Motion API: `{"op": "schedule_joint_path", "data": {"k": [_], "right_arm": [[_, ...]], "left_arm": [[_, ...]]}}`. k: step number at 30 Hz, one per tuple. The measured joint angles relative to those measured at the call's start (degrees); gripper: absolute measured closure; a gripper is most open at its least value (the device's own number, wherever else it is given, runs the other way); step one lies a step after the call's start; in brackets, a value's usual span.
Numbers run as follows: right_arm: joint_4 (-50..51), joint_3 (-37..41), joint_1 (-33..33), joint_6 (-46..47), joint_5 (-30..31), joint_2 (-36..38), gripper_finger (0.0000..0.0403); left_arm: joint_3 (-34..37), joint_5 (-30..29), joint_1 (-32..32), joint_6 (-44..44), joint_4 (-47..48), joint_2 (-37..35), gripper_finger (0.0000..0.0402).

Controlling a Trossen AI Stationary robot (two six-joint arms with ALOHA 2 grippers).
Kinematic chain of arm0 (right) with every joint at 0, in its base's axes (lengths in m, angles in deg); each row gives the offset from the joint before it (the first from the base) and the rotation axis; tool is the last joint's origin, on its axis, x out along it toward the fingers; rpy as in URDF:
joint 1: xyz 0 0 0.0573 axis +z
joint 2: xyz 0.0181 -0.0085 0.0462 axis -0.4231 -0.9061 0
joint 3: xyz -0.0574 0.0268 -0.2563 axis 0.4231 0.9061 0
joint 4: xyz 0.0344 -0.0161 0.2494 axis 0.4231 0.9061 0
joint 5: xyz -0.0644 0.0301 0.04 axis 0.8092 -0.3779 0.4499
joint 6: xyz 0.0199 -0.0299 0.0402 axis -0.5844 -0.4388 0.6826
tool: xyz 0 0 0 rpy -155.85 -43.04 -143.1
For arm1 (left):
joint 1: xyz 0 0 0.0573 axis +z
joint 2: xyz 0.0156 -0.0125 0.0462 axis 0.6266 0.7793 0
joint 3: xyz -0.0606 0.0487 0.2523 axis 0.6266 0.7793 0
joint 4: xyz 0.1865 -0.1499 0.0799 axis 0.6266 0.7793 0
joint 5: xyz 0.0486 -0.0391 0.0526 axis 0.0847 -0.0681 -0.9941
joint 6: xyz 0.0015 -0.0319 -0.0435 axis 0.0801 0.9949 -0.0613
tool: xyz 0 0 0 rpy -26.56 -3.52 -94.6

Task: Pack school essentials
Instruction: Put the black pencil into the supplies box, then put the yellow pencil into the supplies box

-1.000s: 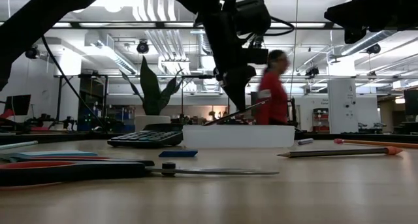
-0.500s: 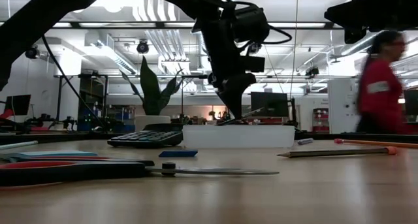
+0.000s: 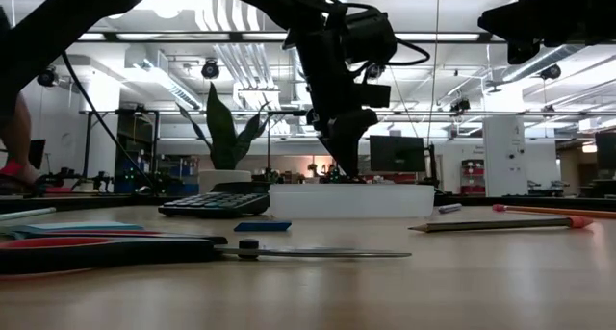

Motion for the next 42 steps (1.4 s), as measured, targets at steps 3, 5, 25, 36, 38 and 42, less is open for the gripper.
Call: {"op": "schedule_joint_path", "data": {"k": [3,5,25,36,38,42], "right_arm": [[0.0,0.0,-0.01,-0.01,0.0,0.0,0.0349],[0.02,0.0,-0.02,-0.01,0.01,0.0,0.0349],[0.06,0.0,-0.02,5.43,0.33,-0.82,0.0349],[1.73,0.07,0.01,16.17,0.28,-6.16,0.0349],[0.99,0.07,0.0,18.1,0.64,-7.89,0.0349],[-2.02,0.07,0.0,21.76,2.36,-10.93,0.0349]], "left_arm": [[-0.18,0.0,0.0,-0.01,0.43,-0.01,0.0292],[-0.24,0.0,-0.08,-0.01,1.15,-0.43,0.028],[4.7,-0.25,-13.96,-9.63,-4.12,-15.38,0.0272],[28.62,-1.84,-16.0,-12.1,-24.86,-31.91,0.0272],[33.01,-4.16,-15.93,-13.47,-29.46,-35.43,0.0272],[41.27,-8.42,-15.9,-17.15,-39.17,-41.86,0.0272]]}}
